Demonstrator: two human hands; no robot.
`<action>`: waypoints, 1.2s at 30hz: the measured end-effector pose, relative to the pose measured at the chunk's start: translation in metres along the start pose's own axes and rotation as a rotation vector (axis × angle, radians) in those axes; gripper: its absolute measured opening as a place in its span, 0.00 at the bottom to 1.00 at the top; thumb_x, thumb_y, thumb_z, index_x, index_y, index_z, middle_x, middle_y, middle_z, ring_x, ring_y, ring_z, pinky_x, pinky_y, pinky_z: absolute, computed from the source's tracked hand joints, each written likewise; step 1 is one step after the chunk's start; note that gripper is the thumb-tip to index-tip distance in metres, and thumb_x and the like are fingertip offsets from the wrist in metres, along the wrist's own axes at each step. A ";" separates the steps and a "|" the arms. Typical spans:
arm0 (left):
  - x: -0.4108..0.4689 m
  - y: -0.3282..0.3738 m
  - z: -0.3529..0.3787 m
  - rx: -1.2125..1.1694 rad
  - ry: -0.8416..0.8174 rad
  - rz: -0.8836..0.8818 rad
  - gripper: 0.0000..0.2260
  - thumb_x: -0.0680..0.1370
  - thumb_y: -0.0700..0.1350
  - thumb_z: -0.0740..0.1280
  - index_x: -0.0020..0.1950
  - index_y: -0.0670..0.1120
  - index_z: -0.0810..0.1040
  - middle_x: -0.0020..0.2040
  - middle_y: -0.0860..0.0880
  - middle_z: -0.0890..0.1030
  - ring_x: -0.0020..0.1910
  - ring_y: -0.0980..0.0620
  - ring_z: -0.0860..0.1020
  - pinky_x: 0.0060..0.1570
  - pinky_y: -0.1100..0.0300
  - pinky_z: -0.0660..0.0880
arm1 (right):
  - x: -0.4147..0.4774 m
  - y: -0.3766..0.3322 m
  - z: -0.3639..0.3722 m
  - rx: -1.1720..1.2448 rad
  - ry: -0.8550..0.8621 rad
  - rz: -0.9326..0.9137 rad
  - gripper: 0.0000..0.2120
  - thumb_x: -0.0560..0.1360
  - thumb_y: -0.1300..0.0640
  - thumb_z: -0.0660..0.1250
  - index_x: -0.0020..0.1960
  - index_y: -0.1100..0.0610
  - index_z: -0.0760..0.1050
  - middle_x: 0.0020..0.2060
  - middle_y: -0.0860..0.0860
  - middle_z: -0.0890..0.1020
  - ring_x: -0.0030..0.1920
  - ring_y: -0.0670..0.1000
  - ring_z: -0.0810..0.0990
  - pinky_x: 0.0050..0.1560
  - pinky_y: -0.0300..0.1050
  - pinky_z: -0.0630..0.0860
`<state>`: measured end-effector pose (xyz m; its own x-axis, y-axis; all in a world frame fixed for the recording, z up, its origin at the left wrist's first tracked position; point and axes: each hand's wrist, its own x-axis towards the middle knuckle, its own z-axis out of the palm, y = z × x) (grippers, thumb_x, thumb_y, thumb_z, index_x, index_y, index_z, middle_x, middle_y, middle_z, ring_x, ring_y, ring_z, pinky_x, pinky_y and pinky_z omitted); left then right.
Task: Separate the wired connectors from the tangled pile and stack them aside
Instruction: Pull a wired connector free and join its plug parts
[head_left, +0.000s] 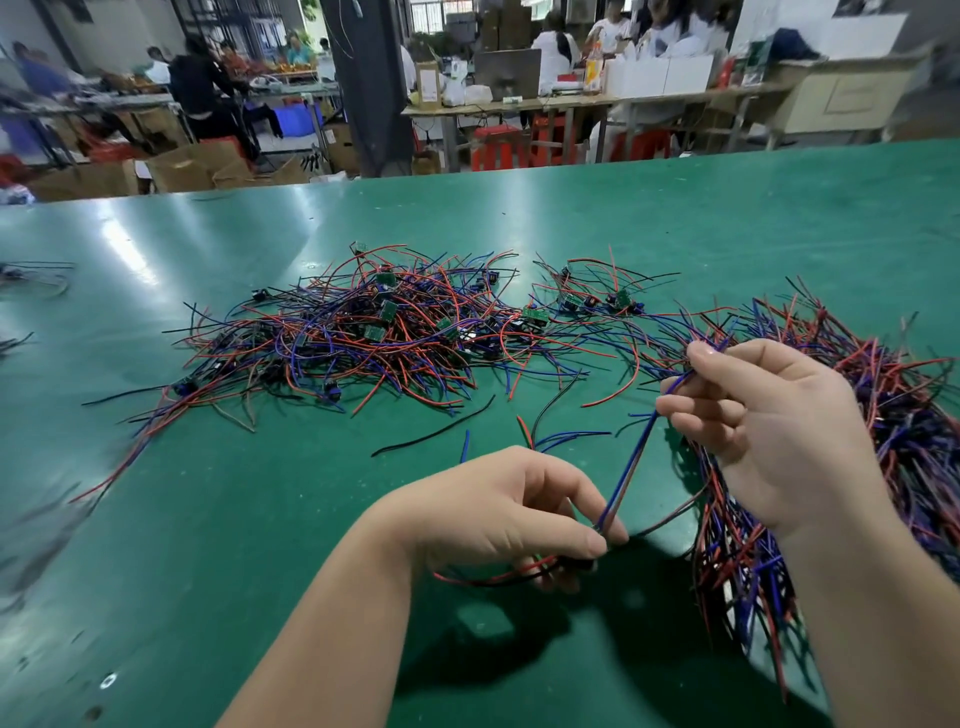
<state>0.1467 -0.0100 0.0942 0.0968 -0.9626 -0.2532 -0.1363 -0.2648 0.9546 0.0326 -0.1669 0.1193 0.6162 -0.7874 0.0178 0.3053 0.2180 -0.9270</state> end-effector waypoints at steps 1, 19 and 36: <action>0.000 0.000 0.000 -0.011 -0.001 0.004 0.08 0.74 0.40 0.68 0.45 0.53 0.82 0.35 0.51 0.81 0.31 0.55 0.78 0.35 0.63 0.75 | -0.001 0.000 0.001 0.019 -0.002 0.030 0.11 0.76 0.63 0.65 0.36 0.57 0.67 0.22 0.55 0.79 0.23 0.51 0.81 0.20 0.34 0.72; 0.007 0.010 -0.015 -1.058 0.559 0.544 0.13 0.61 0.44 0.73 0.42 0.45 0.74 0.39 0.47 0.85 0.32 0.58 0.81 0.32 0.68 0.78 | -0.011 0.020 0.013 -0.252 -0.446 0.150 0.11 0.66 0.70 0.70 0.45 0.58 0.79 0.36 0.56 0.84 0.31 0.49 0.81 0.27 0.34 0.72; 0.029 0.003 0.025 -0.473 0.612 0.576 0.14 0.69 0.26 0.69 0.35 0.45 0.82 0.42 0.48 0.85 0.44 0.55 0.83 0.45 0.65 0.78 | -0.007 0.019 0.020 0.038 -0.126 0.077 0.06 0.62 0.54 0.70 0.33 0.55 0.84 0.29 0.51 0.82 0.27 0.44 0.76 0.27 0.32 0.69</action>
<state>0.1247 -0.0405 0.0856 0.6549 -0.7051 0.2719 0.0747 0.4184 0.9052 0.0486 -0.1459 0.1085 0.7243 -0.6894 -0.0038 0.2793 0.2985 -0.9126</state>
